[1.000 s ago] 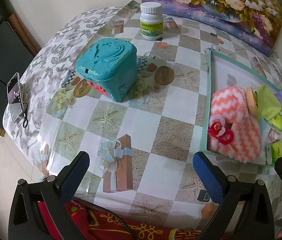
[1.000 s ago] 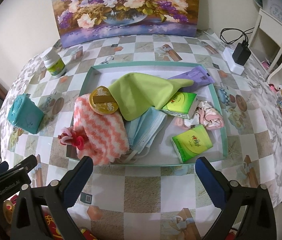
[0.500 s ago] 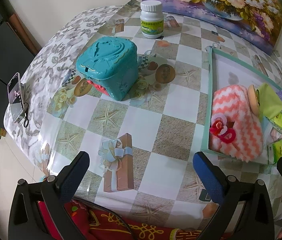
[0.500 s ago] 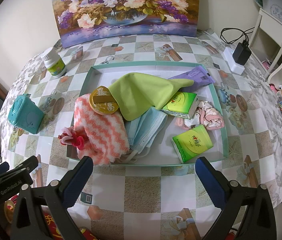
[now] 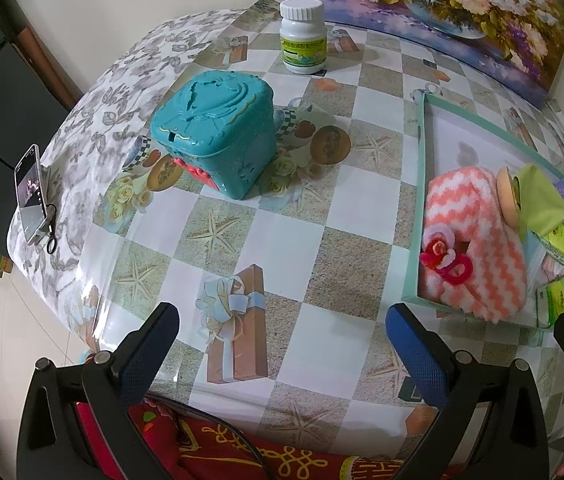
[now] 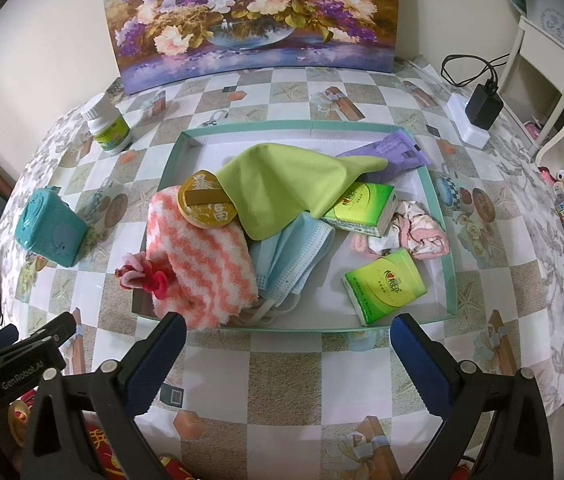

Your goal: Organize soft objects

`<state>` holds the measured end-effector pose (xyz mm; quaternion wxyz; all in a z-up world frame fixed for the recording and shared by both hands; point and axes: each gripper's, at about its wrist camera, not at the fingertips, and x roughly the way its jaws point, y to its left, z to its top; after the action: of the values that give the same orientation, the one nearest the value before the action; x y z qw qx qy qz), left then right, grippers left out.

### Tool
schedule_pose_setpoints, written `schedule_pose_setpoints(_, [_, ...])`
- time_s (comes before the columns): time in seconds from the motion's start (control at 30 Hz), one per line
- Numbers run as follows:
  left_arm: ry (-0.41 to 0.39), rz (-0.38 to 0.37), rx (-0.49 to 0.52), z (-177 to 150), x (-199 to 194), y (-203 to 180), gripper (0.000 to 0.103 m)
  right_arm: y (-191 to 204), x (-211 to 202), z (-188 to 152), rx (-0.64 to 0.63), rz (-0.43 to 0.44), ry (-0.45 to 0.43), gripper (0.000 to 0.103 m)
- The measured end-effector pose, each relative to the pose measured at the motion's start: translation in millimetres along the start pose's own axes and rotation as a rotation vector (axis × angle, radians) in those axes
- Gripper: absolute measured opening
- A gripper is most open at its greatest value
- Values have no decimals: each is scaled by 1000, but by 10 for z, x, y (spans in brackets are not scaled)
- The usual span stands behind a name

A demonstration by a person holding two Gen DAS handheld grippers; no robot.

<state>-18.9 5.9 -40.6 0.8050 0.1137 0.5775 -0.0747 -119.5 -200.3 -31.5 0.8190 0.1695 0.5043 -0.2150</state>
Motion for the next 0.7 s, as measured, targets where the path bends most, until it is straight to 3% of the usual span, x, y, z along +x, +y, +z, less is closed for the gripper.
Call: schedule_pose_setpoints(0.7, [8,2,4,2,15,-8,103,1,14,3,1,0,2,103])
